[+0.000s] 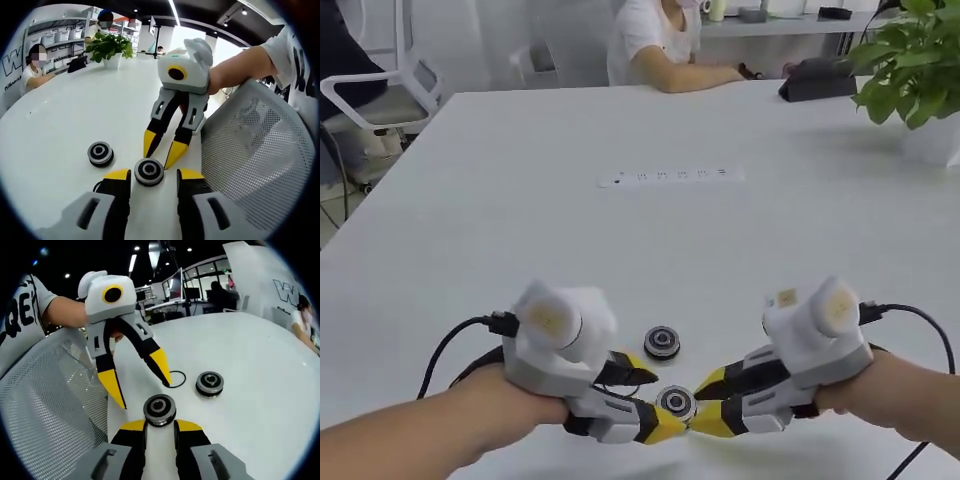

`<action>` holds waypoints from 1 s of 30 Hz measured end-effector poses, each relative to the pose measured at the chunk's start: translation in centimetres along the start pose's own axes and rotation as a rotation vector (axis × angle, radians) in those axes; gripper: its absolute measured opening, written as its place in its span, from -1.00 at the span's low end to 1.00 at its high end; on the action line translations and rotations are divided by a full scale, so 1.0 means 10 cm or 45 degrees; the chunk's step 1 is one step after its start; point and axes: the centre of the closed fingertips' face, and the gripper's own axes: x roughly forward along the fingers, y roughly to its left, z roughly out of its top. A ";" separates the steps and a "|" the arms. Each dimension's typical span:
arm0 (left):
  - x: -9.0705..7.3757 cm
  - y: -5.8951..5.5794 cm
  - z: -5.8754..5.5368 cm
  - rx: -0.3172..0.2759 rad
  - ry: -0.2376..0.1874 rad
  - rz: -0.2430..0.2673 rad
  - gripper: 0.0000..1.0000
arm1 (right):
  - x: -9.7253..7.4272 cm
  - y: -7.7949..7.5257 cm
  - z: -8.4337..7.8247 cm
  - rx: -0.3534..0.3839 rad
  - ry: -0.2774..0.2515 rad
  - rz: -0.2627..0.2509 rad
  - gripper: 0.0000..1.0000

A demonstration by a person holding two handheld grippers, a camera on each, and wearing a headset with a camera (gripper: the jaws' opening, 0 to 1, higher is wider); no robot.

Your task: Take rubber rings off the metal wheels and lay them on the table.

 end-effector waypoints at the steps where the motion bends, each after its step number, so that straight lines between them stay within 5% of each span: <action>1: 0.01 0.00 0.00 0.001 0.002 -0.002 -0.38 | 0.00 0.00 -0.01 -0.002 0.001 0.001 -0.65; 30: 0.11 0.02 -0.03 0.030 0.006 0.021 -0.76 | 0.01 -0.02 -0.01 0.003 -0.018 -0.013 -0.71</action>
